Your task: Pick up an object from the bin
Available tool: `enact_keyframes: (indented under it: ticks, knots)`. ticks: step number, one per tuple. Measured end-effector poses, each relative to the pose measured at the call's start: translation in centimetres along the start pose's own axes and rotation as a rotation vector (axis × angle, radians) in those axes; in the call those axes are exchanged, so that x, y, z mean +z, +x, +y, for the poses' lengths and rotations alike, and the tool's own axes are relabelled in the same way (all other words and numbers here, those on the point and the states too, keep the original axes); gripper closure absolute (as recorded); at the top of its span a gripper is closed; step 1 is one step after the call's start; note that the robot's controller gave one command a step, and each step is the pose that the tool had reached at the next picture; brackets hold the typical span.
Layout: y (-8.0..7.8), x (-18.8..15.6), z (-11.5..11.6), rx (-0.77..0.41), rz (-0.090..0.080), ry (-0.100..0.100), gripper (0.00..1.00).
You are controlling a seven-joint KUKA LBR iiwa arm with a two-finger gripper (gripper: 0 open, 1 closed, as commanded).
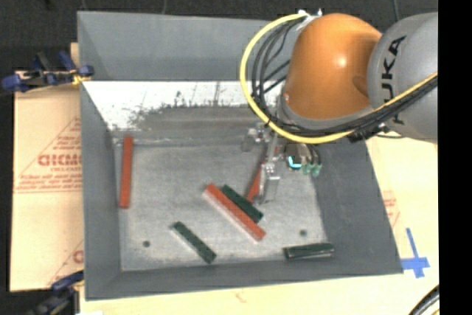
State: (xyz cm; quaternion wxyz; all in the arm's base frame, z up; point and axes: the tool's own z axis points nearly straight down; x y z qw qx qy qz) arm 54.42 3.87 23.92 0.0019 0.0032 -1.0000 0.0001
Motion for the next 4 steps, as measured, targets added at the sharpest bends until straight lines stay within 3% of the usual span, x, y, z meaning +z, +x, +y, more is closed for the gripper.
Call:
enact_keyframes:
  ticks: [1, 2, 3, 4]
  knots:
    - [0.7, 16.6, 3.8, 0.346, 0.000, -0.001, 0.00]
    - [-1.0, 16.9, -4.6, 0.467, -0.009, 0.000, 0.00]
    - [-1.0, 16.9, -4.3, 0.464, -0.008, -0.001, 1.00]
    - [2.1, 0.3, -0.2, 0.420, -0.013, -0.004, 1.00]
